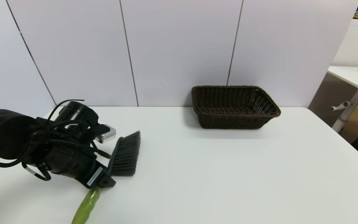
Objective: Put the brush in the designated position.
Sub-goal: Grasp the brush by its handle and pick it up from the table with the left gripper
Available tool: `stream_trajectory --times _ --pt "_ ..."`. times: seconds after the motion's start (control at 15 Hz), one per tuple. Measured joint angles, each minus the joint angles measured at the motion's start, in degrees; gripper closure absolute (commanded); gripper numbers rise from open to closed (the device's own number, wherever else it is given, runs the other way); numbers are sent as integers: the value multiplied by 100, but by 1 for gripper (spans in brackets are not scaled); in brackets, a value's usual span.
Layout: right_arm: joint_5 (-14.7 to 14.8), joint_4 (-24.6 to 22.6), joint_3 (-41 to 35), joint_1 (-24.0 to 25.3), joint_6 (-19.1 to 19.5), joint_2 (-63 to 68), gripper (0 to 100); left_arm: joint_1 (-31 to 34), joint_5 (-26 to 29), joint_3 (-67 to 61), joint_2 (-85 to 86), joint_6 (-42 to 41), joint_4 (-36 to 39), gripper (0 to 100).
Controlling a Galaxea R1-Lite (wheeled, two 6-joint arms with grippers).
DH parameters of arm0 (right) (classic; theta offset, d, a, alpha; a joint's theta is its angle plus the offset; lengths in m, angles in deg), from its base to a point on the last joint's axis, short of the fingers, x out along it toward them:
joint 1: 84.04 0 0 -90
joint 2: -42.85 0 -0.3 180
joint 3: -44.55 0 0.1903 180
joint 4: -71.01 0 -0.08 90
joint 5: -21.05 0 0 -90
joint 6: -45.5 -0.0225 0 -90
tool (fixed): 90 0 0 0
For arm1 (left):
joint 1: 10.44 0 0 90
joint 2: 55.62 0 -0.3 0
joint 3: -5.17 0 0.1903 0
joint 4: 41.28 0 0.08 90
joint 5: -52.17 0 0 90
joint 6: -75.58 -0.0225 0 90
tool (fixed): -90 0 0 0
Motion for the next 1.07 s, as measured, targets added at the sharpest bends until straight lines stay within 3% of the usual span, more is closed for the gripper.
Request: stream_trajectory --times 1.07 --pt "0 0 0 0 -2 0 0 -57 16 -129 -16 544 243 0"
